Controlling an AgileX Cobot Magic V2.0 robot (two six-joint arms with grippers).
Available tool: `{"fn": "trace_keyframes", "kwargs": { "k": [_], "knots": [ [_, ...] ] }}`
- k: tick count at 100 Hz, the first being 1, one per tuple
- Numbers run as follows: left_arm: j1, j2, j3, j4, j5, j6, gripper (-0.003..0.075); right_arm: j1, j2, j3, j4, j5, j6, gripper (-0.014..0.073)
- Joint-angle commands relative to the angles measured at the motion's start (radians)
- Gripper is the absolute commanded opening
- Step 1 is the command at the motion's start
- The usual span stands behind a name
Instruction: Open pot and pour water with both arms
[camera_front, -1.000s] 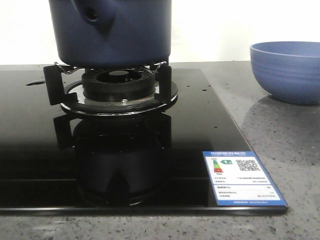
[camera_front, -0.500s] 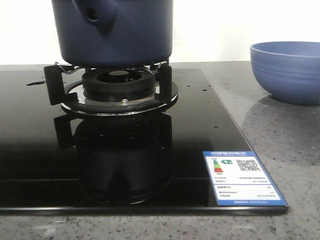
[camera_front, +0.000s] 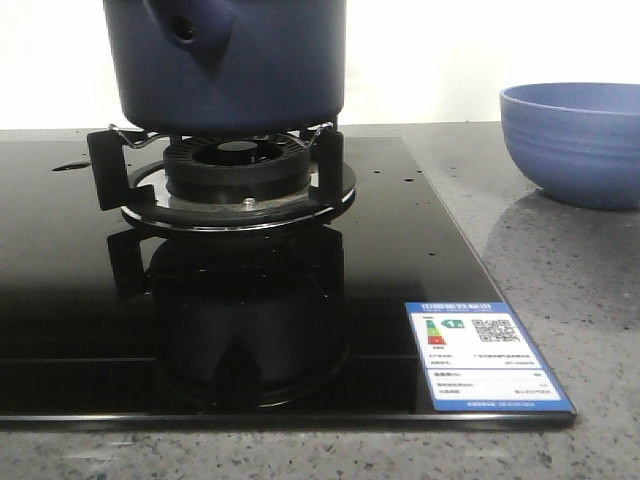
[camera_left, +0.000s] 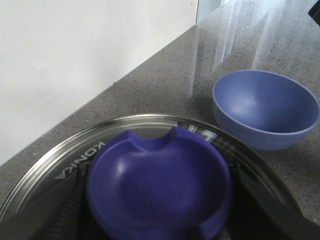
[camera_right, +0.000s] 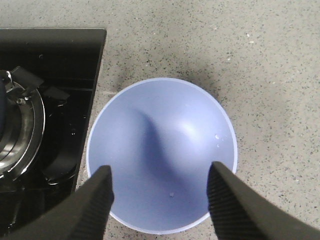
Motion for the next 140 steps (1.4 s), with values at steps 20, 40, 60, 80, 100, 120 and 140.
{"fn": "trace_keyframes", "kwargs": {
  "k": [20, 40, 60, 80, 100, 120, 140],
  "knots": [
    [0.078, -0.146, -0.035, -0.094, 0.026, -0.011, 0.0464, -0.003, -0.033, -0.034, 0.035, -0.039, -0.01, 0.0379],
    [0.078, -0.12, -0.035, -0.222, 0.01, 0.001, 0.0464, -0.003, -0.033, -0.034, 0.053, -0.039, -0.01, 0.0379],
    [0.051, -0.078, -0.035, -0.236, 0.014, 0.022, 0.0464, -0.003, -0.033, -0.034, 0.059, -0.032, -0.01, 0.0379],
    [0.028, -0.046, -0.035, -0.22, 0.01, 0.024, 0.0464, -0.003, -0.033, -0.034, 0.059, -0.03, -0.01, 0.0379],
    [0.014, -0.024, -0.035, -0.191, 0.01, 0.024, 0.0464, -0.003, -0.033, -0.034, 0.059, -0.034, -0.01, 0.0379],
    [0.006, -0.009, -0.035, -0.143, 0.014, 0.024, 0.0464, -0.003, -0.033, -0.034, 0.059, -0.034, -0.011, 0.0379],
    [0.006, 0.001, -0.035, -0.131, 0.025, 0.024, 0.0464, -0.003, -0.033, -0.034, 0.059, -0.034, -0.011, 0.0379]
  ]
}}
